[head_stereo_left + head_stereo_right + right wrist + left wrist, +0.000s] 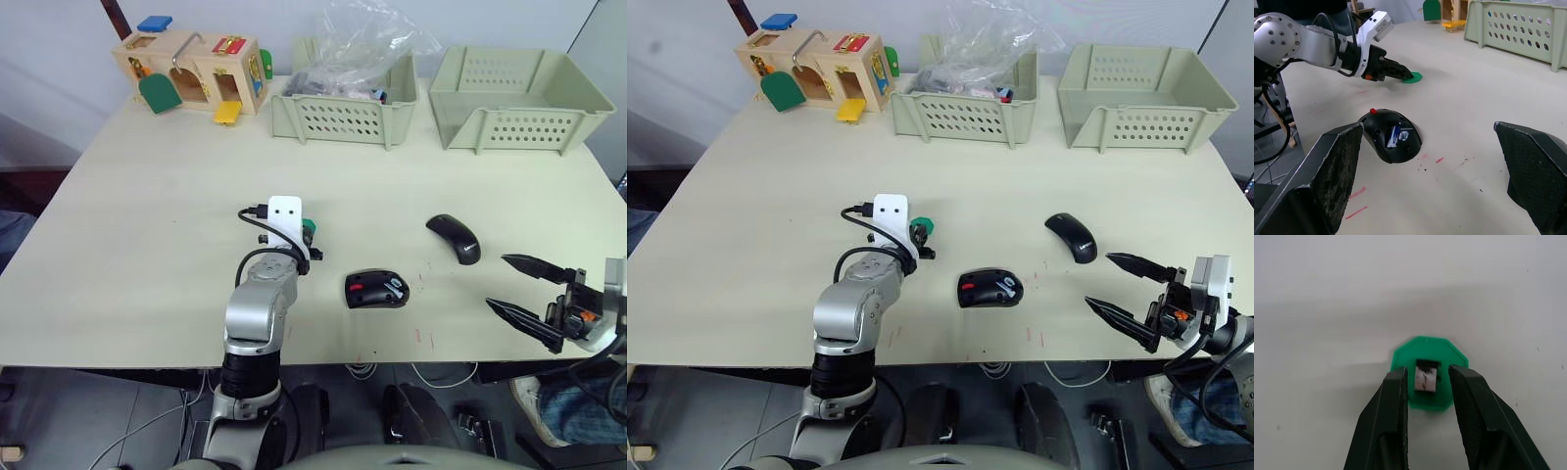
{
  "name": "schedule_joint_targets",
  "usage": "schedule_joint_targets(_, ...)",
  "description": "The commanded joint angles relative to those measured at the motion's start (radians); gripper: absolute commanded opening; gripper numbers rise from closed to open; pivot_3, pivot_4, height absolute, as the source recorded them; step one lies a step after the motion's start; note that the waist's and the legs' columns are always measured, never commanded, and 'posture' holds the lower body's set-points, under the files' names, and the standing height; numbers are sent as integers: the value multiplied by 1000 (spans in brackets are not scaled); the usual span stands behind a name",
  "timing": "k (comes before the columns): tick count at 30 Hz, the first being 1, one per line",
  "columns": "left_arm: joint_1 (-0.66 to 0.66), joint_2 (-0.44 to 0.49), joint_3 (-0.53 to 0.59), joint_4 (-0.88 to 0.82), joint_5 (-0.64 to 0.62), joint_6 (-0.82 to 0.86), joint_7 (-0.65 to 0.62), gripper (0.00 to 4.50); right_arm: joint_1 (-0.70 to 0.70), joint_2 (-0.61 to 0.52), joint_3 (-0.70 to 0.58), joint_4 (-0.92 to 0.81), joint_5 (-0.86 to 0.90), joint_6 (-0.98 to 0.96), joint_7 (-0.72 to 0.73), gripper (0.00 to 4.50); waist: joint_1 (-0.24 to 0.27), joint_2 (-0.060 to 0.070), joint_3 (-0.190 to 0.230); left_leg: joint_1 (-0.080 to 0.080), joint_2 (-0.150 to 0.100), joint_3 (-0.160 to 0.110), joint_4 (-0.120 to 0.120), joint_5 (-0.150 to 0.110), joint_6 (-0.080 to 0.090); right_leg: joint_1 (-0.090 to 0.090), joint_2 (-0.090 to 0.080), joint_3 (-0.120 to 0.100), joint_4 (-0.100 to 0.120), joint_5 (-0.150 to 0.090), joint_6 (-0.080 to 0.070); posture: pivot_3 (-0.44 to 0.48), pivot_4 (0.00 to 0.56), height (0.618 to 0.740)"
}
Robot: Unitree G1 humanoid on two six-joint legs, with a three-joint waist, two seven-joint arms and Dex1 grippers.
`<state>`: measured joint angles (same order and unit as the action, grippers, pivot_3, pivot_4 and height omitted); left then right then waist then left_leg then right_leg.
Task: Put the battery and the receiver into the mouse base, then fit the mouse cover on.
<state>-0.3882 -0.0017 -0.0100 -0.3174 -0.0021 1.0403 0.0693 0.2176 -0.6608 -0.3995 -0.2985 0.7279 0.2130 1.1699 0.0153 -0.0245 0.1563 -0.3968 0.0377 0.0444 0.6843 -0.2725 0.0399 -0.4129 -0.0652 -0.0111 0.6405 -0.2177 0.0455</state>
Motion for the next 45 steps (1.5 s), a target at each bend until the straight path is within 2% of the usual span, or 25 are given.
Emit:
schedule_joint_targets(1,-6,2,0,-25,0,0,-4,1438,0,-3,-6,-34,10,-8,-3,4500,0,0,0,0,0,0,0,0,0,0,0,0,0,0,0,0,150,740)
schedule_joint_targets(45,15,28,-15,-11,0,1,-36,1438,-5,-2,2,-28,5,-9,-12,4500,0,0,0,0,0,0,0,0,0,0,0,0,0,0,0,0,150,740)
